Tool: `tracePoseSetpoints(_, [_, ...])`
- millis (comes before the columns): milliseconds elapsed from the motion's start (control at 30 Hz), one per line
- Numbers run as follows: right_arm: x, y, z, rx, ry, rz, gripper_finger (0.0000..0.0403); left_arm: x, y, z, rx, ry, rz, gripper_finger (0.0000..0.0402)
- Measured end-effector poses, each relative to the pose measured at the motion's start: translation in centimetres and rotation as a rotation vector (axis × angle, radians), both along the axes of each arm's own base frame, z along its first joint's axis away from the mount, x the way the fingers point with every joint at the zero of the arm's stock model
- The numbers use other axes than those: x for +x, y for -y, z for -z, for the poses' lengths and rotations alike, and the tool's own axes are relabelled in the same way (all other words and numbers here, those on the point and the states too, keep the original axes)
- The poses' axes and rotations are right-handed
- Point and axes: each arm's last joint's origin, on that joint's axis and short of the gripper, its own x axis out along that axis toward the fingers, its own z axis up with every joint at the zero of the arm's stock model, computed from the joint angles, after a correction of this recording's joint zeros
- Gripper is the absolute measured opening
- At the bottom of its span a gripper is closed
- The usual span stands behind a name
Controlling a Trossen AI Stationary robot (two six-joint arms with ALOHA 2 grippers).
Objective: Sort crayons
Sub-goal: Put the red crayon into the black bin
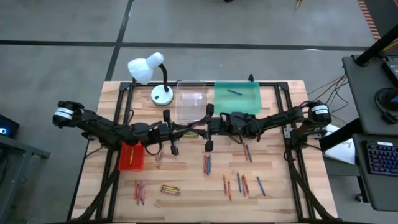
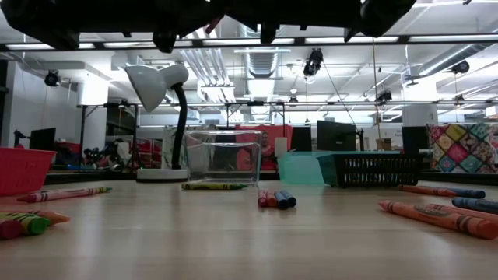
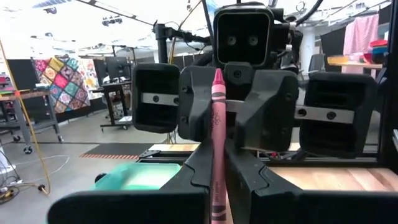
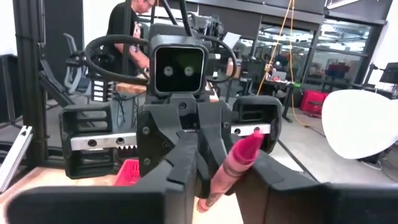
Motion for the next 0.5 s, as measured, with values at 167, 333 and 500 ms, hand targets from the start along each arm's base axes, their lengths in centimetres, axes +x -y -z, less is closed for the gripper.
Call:
tracePoseSetpoints(167, [0.0, 0.1, -0.5, 0.002, 0.017, 0.003, 0.0016, -0.3, -0.1, -0.4, 0.005, 0.012, -0.004, 0.0018])
tracePoseSetpoints(333, [0.4, 0.8, -1.3, 0.018, 0.006, 0.019, 0.0013, -0.8, -0.5, -0.9, 0.010, 0.025, -0.031, 0.0065])
tracePoseSetpoints(500, [1.2, 2.3, -2.4, 0.030, -0.078, 0.055, 0.0013, -1.7, -1.4, -1.4, 0.009, -0.006, -0.095, 0.0125])
